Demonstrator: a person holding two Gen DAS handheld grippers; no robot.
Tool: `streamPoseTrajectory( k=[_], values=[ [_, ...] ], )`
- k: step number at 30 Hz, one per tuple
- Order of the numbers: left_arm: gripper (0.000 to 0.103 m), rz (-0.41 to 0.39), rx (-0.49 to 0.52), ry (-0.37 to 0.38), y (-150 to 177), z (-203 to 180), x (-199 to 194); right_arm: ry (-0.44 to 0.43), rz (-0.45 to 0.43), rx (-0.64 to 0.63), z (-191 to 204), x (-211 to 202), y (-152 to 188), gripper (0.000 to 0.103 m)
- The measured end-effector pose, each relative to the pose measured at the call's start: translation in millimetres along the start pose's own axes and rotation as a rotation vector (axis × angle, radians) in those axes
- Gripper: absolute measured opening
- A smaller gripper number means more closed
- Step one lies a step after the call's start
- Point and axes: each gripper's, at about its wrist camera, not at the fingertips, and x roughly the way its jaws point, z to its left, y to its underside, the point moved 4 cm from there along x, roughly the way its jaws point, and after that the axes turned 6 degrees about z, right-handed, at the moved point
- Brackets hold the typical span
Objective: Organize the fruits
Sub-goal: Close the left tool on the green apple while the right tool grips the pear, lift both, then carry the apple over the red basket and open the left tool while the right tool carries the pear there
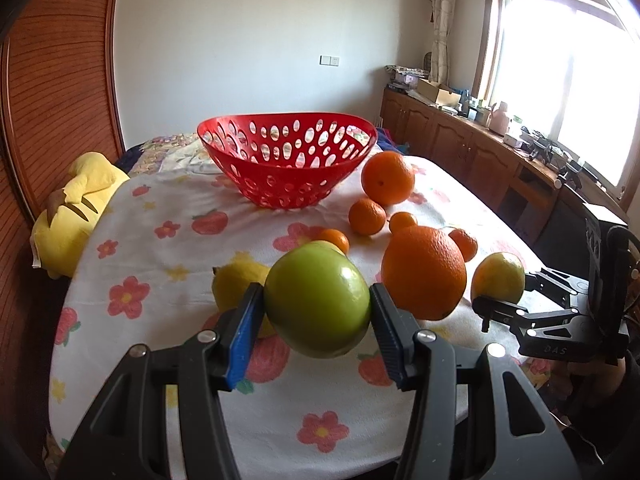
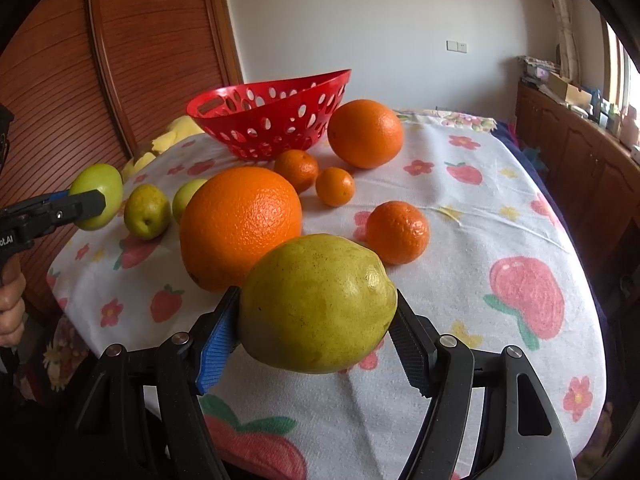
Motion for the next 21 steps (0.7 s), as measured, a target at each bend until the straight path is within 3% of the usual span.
streamPoseTrajectory(
  k=[21],
  values=[
    [0.052,-0.069,0.027,-0.030,-47.2,13.8,-14.4,0.008,-0.074,-0.062,3.2,-28.8,-38.8,0.073]
  ],
)
